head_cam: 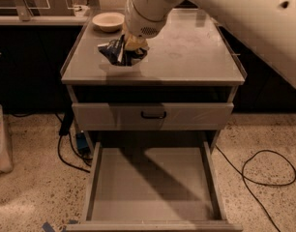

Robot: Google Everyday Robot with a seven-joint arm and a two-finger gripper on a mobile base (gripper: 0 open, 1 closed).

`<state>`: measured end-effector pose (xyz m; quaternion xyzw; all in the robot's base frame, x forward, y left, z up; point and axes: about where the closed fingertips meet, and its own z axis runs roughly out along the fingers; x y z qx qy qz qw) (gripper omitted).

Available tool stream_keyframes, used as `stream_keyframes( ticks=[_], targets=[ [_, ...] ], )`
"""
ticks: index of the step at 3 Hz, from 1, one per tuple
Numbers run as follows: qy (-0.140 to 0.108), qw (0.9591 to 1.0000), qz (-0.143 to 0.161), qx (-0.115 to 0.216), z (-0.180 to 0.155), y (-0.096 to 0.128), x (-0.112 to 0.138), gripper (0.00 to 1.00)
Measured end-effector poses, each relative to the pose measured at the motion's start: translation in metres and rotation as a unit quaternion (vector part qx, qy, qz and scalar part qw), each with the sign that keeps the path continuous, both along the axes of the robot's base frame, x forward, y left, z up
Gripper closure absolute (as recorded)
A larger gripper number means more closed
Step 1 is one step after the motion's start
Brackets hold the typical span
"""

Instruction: Place blue chip bag into middle drawer

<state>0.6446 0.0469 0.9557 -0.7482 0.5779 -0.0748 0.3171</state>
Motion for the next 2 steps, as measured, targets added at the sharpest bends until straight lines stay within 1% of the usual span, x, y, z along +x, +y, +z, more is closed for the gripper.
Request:
stream_keyframes(
  ticks=[1, 2],
  targets=[
    [-0.015, 0.9989, -0.043, -0.014, 0.014, -0.019, -0.038, 1.00],
    [-0.031, 0.9958, -0.082, -0.025, 0.006, -0.043, -0.066, 1.00]
  ],
)
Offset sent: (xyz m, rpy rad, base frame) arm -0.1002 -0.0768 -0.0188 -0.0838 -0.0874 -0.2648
